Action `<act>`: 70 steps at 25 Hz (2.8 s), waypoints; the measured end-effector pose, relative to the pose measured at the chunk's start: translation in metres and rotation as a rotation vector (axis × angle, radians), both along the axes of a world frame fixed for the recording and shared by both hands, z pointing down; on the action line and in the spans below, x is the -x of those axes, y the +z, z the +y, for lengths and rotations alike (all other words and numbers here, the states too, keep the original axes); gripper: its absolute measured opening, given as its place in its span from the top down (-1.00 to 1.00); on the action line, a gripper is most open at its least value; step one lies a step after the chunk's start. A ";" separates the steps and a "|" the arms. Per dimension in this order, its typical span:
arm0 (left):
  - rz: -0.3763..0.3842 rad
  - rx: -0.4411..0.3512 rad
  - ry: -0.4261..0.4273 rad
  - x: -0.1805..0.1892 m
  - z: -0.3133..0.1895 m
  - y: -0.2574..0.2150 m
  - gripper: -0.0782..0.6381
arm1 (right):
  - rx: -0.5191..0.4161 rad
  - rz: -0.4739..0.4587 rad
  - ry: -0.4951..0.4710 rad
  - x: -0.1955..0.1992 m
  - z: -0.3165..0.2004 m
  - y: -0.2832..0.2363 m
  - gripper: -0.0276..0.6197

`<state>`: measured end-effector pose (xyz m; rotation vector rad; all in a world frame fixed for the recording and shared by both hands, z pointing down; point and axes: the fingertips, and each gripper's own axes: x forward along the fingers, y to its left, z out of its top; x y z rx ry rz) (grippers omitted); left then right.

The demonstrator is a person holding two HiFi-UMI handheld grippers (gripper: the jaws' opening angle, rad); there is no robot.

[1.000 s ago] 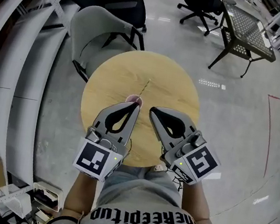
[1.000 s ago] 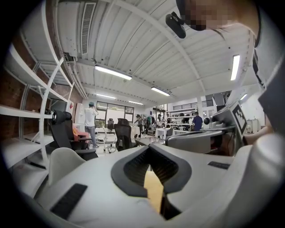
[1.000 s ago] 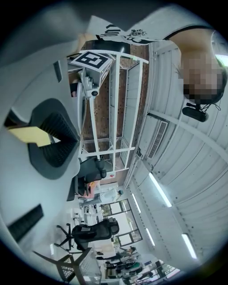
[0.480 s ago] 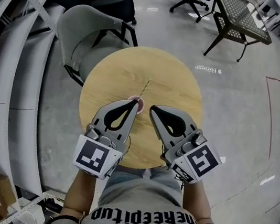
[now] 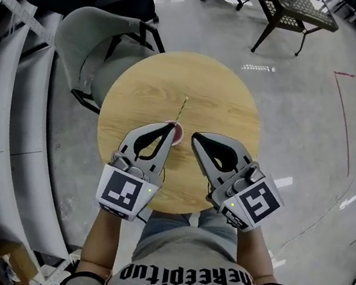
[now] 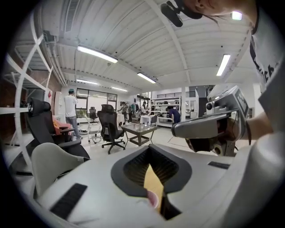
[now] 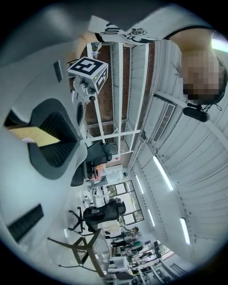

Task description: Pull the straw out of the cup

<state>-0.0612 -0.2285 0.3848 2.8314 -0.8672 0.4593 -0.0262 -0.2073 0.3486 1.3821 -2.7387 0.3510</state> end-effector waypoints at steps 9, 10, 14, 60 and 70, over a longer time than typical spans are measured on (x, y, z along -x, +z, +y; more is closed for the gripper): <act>-0.048 0.042 0.087 -0.009 -0.022 0.033 0.67 | 0.037 0.019 0.061 -0.012 -0.002 0.009 0.87; -0.052 0.057 0.088 -0.009 -0.024 0.036 0.67 | 0.040 0.020 0.064 -0.013 -0.002 0.010 0.88; -0.068 0.070 0.117 -0.012 -0.033 0.052 0.66 | 0.050 0.029 0.079 -0.017 0.000 0.013 0.87; -0.227 0.245 0.177 -0.037 -0.052 0.150 0.58 | 0.103 0.064 0.149 -0.047 0.007 0.036 0.87; -0.209 0.247 0.153 -0.034 -0.048 0.143 0.60 | 0.099 0.063 0.132 -0.047 0.009 0.031 0.87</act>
